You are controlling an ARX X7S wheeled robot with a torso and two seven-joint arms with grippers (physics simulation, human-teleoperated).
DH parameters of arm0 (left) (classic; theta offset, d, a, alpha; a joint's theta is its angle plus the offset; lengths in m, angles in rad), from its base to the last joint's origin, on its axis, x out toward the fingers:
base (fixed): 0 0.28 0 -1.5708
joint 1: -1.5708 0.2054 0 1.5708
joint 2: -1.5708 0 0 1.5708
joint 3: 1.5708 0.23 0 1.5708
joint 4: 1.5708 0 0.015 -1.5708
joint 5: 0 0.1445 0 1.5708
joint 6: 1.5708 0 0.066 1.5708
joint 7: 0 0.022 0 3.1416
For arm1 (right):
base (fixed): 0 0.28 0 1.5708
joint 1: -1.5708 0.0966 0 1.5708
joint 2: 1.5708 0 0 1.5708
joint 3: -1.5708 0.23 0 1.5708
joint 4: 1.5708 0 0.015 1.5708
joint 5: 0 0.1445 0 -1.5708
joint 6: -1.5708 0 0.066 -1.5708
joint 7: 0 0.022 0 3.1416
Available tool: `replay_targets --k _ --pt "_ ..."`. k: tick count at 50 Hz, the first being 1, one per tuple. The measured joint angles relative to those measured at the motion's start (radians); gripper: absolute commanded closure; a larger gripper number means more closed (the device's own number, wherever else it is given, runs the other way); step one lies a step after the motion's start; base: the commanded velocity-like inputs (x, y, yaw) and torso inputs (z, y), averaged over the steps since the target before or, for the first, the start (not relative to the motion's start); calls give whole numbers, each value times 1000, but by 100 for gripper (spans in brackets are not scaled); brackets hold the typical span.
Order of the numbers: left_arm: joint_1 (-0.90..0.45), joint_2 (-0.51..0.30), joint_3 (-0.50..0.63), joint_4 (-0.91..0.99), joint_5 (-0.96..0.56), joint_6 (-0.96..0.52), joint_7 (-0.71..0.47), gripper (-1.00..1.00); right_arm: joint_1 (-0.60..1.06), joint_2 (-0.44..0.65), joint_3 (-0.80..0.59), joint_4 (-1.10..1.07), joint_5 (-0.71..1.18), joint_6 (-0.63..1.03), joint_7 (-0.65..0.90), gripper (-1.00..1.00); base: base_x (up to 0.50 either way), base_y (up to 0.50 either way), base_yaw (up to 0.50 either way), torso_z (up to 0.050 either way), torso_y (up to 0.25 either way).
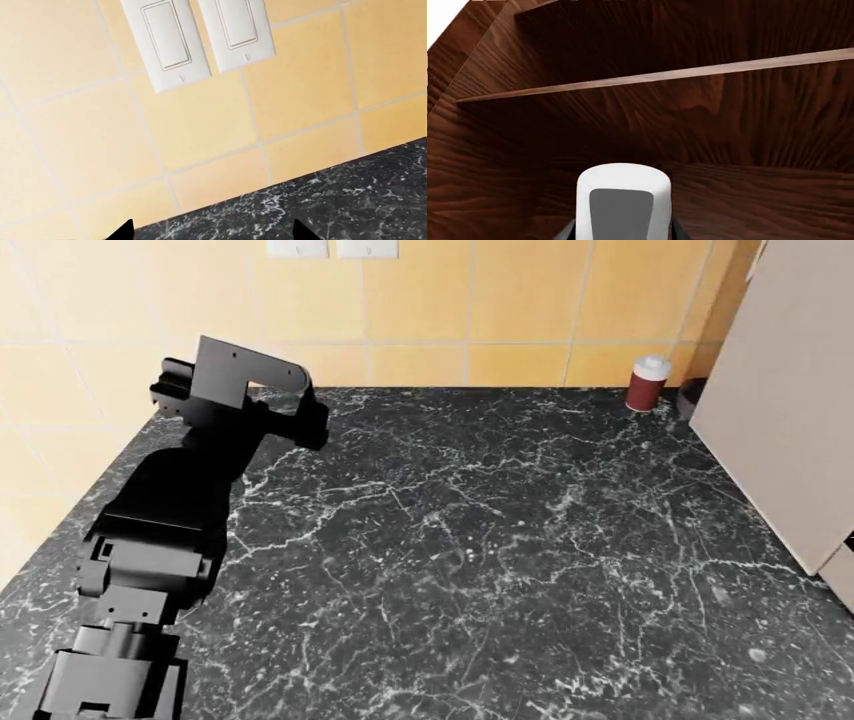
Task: A wet mug is on the counter and needs to be dried. Pick it up and place it upside down in the open cabinet.
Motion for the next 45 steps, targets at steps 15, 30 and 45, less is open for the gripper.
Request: replay_targets --k 15,30,45 --pt "-1 -2 5 -3 -5 -3 1 -100 34 -11 -99 352 -199 -111 -34 100 1 0 0 0 0" --pt "-3 -4 8 -9 -10 -1 -1 -100 96 -21 -155 457 -323 -133 -107 100 11 0 5 1 0" --pt "-5 -5 10 -9 -15 0 -3 -100 146 -44 -169 526 -330 -106 -112 -100 6 0 5 1 0"
